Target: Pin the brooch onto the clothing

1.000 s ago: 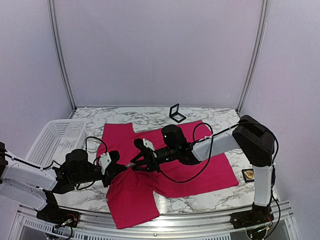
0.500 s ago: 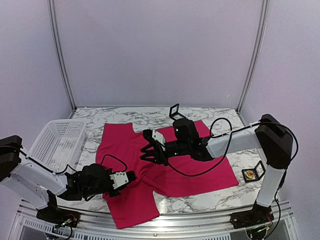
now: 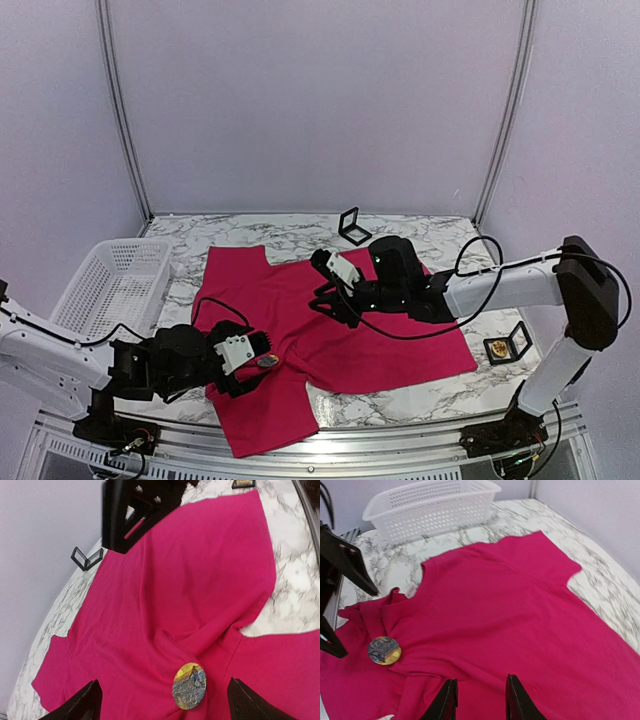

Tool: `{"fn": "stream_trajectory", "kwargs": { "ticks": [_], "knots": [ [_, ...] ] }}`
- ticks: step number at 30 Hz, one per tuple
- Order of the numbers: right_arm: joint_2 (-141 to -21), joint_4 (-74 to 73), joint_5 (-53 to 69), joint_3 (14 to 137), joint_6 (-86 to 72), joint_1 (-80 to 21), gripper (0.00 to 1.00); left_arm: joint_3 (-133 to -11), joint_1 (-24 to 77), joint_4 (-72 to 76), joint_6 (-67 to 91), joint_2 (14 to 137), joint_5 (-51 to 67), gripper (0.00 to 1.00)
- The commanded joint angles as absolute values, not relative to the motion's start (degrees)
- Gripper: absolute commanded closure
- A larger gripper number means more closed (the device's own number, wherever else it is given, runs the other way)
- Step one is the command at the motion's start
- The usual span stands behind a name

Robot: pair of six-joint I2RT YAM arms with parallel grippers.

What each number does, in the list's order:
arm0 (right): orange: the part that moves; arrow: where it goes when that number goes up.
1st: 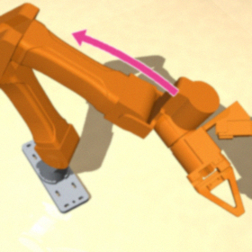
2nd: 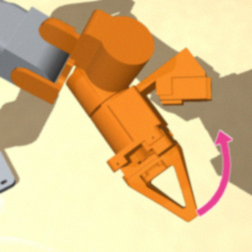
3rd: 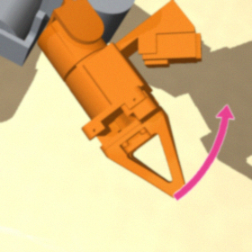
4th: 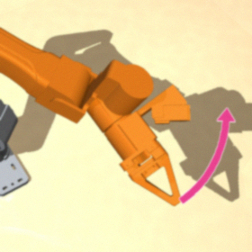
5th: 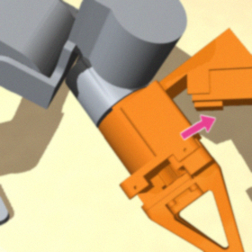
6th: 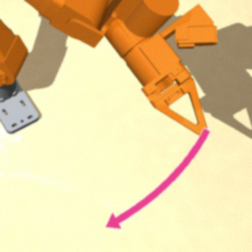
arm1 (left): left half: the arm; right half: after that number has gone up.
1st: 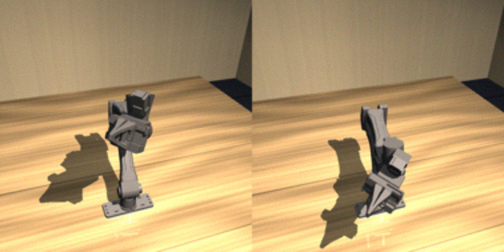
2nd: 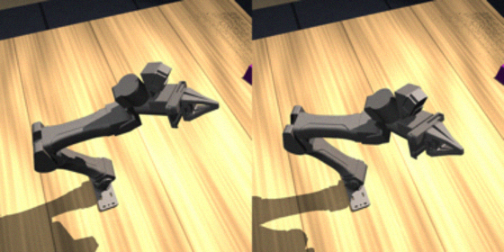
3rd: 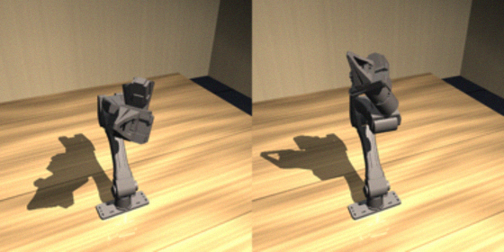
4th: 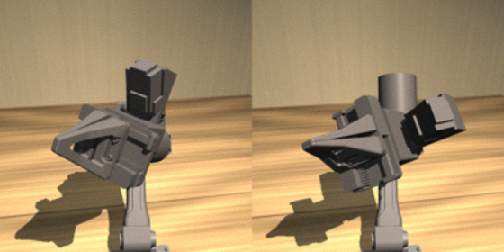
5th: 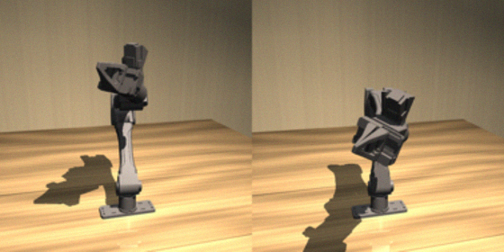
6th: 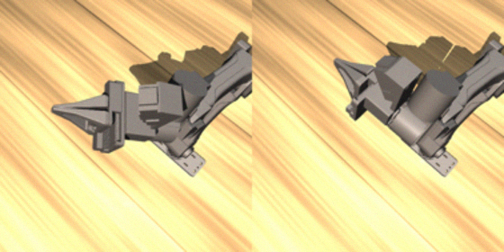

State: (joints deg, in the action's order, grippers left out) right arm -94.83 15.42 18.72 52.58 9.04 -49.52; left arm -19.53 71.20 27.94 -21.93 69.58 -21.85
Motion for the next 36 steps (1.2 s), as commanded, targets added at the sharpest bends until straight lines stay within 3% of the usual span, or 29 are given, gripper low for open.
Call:
{"fn": "stream_trajectory", "kwargs": {
  "ticks": [1, 4, 8, 16, 19, 28, 36],
  "knots": [
    [-94.2, 5.3, 7.1, 54.8, -0.2, -45.5, 0.73, -22.2, 71.1, 21.4, -15.1, 63.5, -15.9, 0.08],
    [-93.5, 2.4, 3.0, 53.9, -5.7, -43.3, 0.77, -24.4, 68.7, 21.3, -11.4, 62.3, -14.4, 0.05],
    [-91.7, -0.5, -2.6, 50.7, -10.8, -40.8, 0.80, -30.5, 58.0, 18.7, 0.4, 65.6, -13.2, 0.04],
    [-90.5, -5.7, -8.2, 44.7, -16.2, -36.7, 0.86, -49.7, 41.4, -2.1, 16.2, 87.5, -15.5, 0.09],
    [-90.8, -4.8, -8.4, 42.1, -17.8, -33.7, 0.86, -52.3, 36.4, -3.6, 20.2, 94.4, -13.4, 0.14],
    [-95.9, -4.8, -6.7, 43.0, -17.2, -25.6, 0.87, -61.5, 27.2, -3.1, 21.9, 111.0, -11.1, 0.17],
    [-100.0, -5.7, -4.6, 47.6, -13.2, -18.5, 0.86, -78.6, 22.0, -6.8, 19.6, 125.8, -8.5, 0.21]
  ]
}}
